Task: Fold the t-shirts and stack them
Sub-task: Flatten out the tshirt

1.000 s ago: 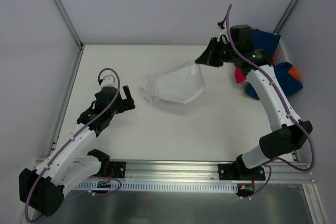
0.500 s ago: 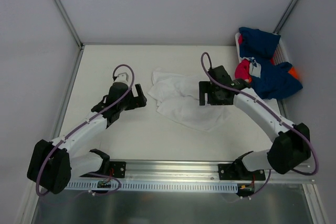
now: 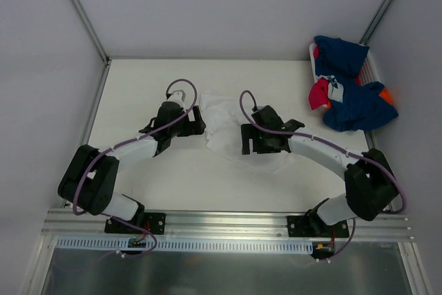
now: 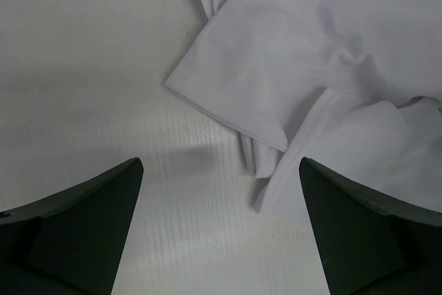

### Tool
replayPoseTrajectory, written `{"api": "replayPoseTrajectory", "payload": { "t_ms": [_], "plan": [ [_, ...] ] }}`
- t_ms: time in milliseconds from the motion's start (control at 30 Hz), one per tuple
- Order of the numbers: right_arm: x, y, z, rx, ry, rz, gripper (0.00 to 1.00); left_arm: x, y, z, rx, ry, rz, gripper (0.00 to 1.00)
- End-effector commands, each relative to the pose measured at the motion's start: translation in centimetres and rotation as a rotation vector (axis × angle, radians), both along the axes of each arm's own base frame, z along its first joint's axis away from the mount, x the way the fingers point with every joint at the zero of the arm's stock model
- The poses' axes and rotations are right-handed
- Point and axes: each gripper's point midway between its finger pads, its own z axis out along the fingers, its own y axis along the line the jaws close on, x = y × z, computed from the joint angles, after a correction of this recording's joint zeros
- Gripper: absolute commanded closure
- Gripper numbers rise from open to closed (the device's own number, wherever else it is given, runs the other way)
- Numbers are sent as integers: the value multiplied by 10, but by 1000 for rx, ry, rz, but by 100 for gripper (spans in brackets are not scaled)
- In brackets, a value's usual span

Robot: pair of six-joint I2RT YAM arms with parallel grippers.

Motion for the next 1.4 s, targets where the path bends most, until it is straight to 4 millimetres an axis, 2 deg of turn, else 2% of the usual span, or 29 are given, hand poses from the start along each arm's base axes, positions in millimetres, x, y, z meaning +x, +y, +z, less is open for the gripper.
{"api": "replayPoseTrajectory", "payload": {
  "t_ms": [0,33,100,233,300,333,467,500,567,667,733,767,800,867,933,1100,1167,1267,1367],
  "plan": [
    [17,49,7,141,-16,48,12,33,-13,32,-9,-139,-12,1],
    [21,54,0,136,-3,52,13,41,-15,33,-7,-153,-2,1],
    [23,64,-3,138,10,63,13,52,-19,41,-7,-178,-2,1],
    [28,80,3,149,7,87,14,65,-22,24,31,-131,4,1],
    [27,81,4,149,8,90,14,72,-21,18,45,-109,24,1],
    [27,82,4,152,6,90,14,72,-21,3,63,-77,23,1],
    [24,81,4,149,11,92,14,73,-20,-23,89,11,52,2],
    [23,81,5,150,8,94,14,77,-18,-23,100,18,73,2],
    [21,80,5,148,7,94,14,74,-12,-33,129,73,105,3],
    [20,81,9,157,-1,91,14,73,-9,-36,141,83,119,4],
    [20,80,10,158,-5,87,14,73,-12,-36,129,83,101,13],
    [20,81,9,157,-4,90,14,72,-14,-36,126,84,96,24],
    [20,81,9,158,-2,87,14,74,-15,-35,119,80,94,43],
    [18,82,6,154,7,92,14,74,-17,-35,113,83,89,58],
    [16,82,2,147,17,93,14,75,-17,-35,111,83,88,67],
    [7,94,-14,151,65,109,14,70,-19,-38,101,98,81,81],
    [1,102,-17,153,73,119,14,69,-17,-39,106,96,85,91],
    [-8,107,-28,135,110,116,14,67,-13,-39,122,92,90,100],
    [-21,113,-46,107,148,123,15,66,-10,-37,130,84,93,100]
  ]
}}
